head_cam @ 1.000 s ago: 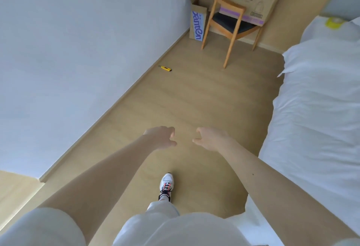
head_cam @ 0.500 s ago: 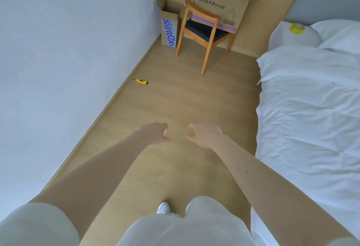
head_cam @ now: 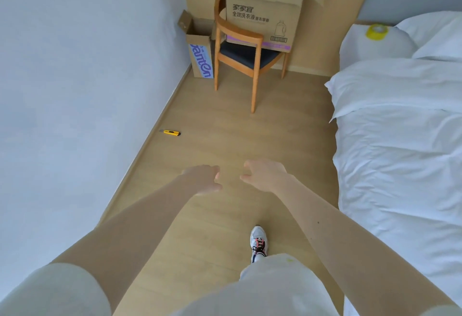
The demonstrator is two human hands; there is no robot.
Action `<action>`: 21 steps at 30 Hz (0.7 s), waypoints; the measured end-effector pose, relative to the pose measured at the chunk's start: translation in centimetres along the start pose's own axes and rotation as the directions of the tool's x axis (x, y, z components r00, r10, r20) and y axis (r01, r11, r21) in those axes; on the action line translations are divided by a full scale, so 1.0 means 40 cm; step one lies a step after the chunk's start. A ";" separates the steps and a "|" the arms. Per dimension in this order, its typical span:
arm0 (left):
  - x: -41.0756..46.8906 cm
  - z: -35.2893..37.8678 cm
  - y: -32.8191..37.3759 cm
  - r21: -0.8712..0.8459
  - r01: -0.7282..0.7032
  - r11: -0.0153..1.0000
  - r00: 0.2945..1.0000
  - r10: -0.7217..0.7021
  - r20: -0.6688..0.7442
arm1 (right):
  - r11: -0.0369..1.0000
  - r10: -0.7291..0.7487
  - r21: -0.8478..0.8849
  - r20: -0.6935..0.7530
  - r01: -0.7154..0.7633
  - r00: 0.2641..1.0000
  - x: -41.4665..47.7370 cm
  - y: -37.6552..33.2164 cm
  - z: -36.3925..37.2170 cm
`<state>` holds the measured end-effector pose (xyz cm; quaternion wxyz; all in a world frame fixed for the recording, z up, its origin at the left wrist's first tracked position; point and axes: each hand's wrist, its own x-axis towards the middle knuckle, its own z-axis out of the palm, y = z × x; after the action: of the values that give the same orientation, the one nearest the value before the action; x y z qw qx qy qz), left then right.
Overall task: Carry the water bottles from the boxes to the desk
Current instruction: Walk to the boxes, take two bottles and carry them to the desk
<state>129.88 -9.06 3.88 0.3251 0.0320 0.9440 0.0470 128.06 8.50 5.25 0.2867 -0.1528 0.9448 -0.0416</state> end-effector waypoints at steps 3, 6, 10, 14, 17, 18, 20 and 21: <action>0.102 -0.103 0.053 0.037 -0.003 0.999 1.000 0.004 -0.016 | 1.000 0.008 0.024 -0.010 -0.007 1.000 0.079 0.086 -0.084; 0.193 -0.198 0.103 0.046 -0.023 0.999 0.998 0.025 -0.053 | 0.999 0.011 0.034 -0.036 -0.010 0.999 0.151 0.165 -0.158; 0.304 -0.273 0.167 0.056 -0.024 0.998 0.998 0.027 -0.050 | 0.999 0.018 0.051 -0.053 -0.015 0.998 0.248 0.266 -0.225; 0.377 -0.317 0.193 0.094 -0.019 0.995 1.000 0.020 -0.002 | 0.998 0.018 0.063 -0.031 -0.016 0.999 0.315 0.321 -0.264; 0.434 -0.366 0.200 0.107 -0.015 0.994 1.000 0.015 -0.001 | 0.997 0.028 0.072 -0.020 -0.027 0.999 0.364 0.355 -0.288; 0.453 -0.384 0.203 0.120 -0.022 0.993 1.000 0.023 -0.004 | 0.997 0.034 0.072 -0.020 -0.033 0.999 0.379 0.367 -0.297; 0.494 -0.417 0.212 0.142 -0.050 0.989 0.999 0.051 -0.003 | 0.996 0.056 0.076 -0.020 -0.054 0.998 0.412 0.389 -0.313; 0.517 -0.432 0.218 0.151 -0.071 0.986 0.997 0.070 0.006 | 0.995 0.067 0.080 -0.018 -0.066 0.998 0.429 0.401 -0.320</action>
<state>103.22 0.32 5.75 0.3202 0.0899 0.9430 -0.0132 103.18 18.24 4.14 0.2840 -0.1093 0.9499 -0.0713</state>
